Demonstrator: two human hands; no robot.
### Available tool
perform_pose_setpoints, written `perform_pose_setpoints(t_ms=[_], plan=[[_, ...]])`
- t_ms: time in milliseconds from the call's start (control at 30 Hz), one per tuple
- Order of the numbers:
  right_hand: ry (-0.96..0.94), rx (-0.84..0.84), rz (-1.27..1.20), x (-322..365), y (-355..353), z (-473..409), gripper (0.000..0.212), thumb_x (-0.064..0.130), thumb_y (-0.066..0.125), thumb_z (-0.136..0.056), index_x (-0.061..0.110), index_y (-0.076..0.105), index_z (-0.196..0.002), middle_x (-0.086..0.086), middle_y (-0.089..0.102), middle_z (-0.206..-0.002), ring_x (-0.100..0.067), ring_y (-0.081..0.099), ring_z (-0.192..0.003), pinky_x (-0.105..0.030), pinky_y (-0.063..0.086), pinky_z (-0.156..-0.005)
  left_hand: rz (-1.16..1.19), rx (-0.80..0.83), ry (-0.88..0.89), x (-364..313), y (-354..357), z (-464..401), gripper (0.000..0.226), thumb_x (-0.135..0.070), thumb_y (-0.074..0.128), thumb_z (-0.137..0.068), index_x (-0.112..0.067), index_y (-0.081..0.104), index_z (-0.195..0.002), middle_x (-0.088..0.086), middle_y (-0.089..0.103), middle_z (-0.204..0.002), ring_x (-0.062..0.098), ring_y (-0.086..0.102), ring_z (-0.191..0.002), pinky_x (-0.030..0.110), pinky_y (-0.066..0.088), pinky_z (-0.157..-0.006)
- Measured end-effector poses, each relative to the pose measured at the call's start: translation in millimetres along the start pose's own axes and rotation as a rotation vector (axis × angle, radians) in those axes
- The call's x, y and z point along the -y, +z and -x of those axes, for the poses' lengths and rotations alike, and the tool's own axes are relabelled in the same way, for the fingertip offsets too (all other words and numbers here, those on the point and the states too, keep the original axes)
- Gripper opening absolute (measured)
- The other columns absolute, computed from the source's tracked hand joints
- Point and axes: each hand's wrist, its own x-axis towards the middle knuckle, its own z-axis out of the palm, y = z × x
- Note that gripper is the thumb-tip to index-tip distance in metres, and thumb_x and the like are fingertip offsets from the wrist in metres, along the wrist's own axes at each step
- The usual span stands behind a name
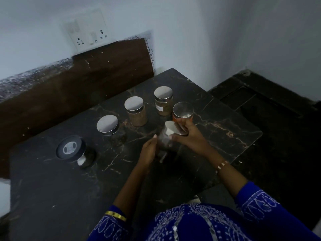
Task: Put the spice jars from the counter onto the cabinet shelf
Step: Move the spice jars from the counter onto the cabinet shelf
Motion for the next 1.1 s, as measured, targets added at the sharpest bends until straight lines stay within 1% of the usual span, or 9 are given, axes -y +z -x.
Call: perform_pose_setpoints(t_ms=[100,200,333,400,533,700,767,867,1100], plan=[[-0.064,0.053,-0.244,20.6,-4.1,-1.1,0.039,0.009,0.062,-0.085,0.015,0.050,-0.122,-0.004,0.056,-0.121,-0.019,0.057,-0.110,-0.028,0.053,-0.086,0.308,0.080,-0.018,-11.2,-12.1,6.3,0.044,-0.034,0.035,-0.099,-0.005,0.047,-0.130,0.008,0.058,-0.119,0.015,0.059,-0.095,0.030,0.048,-0.081],[-0.100,0.049,-0.402,28.1,1.4,-7.1,0.031,0.010,0.056,-0.088,0.025,0.053,-0.116,-0.004,0.056,-0.123,-0.022,0.058,-0.113,-0.039,0.052,-0.092,0.547,0.214,-0.029,-18.5,-23.0,12.9,0.035,-0.037,0.026,-0.099,-0.023,0.055,-0.112,0.005,0.060,-0.113,0.022,0.060,-0.099,0.036,0.050,-0.076],[-0.034,-0.161,-0.440,32.0,19.6,-22.3,0.028,0.039,0.059,-0.086,0.034,0.053,-0.113,0.007,0.061,-0.116,-0.021,0.060,-0.109,-0.047,0.048,-0.097,0.561,0.198,0.029,-23.7,-21.7,16.9,0.030,-0.037,0.035,-0.094,-0.024,0.056,-0.111,0.009,0.063,-0.113,0.024,0.064,-0.101,0.032,0.057,-0.075],[-0.013,-0.217,-0.428,32.5,23.5,-29.7,0.039,0.041,0.059,-0.086,0.025,0.052,-0.121,0.015,0.065,-0.104,-0.010,0.062,-0.095,-0.041,0.050,-0.093,0.552,0.148,0.101,-25.6,-19.1,15.8,0.028,-0.030,0.044,-0.092,-0.018,0.055,-0.115,0.013,0.063,-0.117,0.024,0.065,-0.101,0.031,0.057,-0.080],[0.033,-0.047,-0.426,28.3,26.7,-30.8,0.025,0.025,0.052,-0.093,0.024,0.044,-0.117,0.012,0.055,-0.092,-0.003,0.057,-0.079,-0.014,0.051,-0.056,0.446,-0.060,0.269,-29.3,-16.7,17.0,0.033,-0.015,0.054,-0.088,-0.012,0.051,-0.121,0.009,0.065,-0.110,0.016,0.071,-0.087,0.023,0.059,-0.067],[0.057,0.053,-0.505,31.6,21.7,-41.9,0.015,0.023,0.049,-0.094,0.021,0.054,-0.108,0.007,0.060,-0.094,-0.007,0.061,-0.080,-0.018,0.048,-0.060,0.433,-0.224,0.343,-32.1,-9.5,15.7,0.033,-0.018,0.051,-0.090,-0.008,0.052,-0.122,0.014,0.063,-0.118,0.029,0.064,-0.104,0.036,0.056,-0.081],[0.046,0.114,-0.503,36.2,14.0,-45.5,0.022,0.021,0.049,-0.094,0.017,0.054,-0.114,0.006,0.063,-0.095,-0.010,0.064,-0.084,-0.023,0.053,-0.063,0.507,-0.232,0.329,-36.9,-3.9,14.0,0.032,-0.019,0.047,-0.092,-0.008,0.052,-0.122,0.015,0.061,-0.120,0.027,0.064,-0.101,0.032,0.056,-0.075],[0.030,0.192,-0.483,42.1,4.1,-48.0,0.038,0.020,0.049,-0.093,0.009,0.047,-0.130,-0.007,0.063,-0.113,-0.026,0.063,-0.102,-0.042,0.055,-0.085,0.591,-0.229,0.320,-45.8,7.3,9.3,0.037,-0.018,0.047,-0.092,-0.010,0.047,-0.128,0.013,0.059,-0.122,0.019,0.064,-0.097,0.023,0.057,-0.066],[-0.002,0.298,-0.379,56.8,-11.0,-70.6,0.027,0.030,0.054,-0.091,0.025,0.050,-0.118,-0.008,0.062,-0.117,-0.029,0.063,-0.106,-0.055,0.049,-0.094,0.628,-0.342,0.421,-71.3,17.8,11.1,0.037,-0.013,0.048,-0.093,-0.007,0.045,-0.129,0.012,0.062,-0.117,0.010,0.072,-0.082,0.019,0.056,-0.060]])
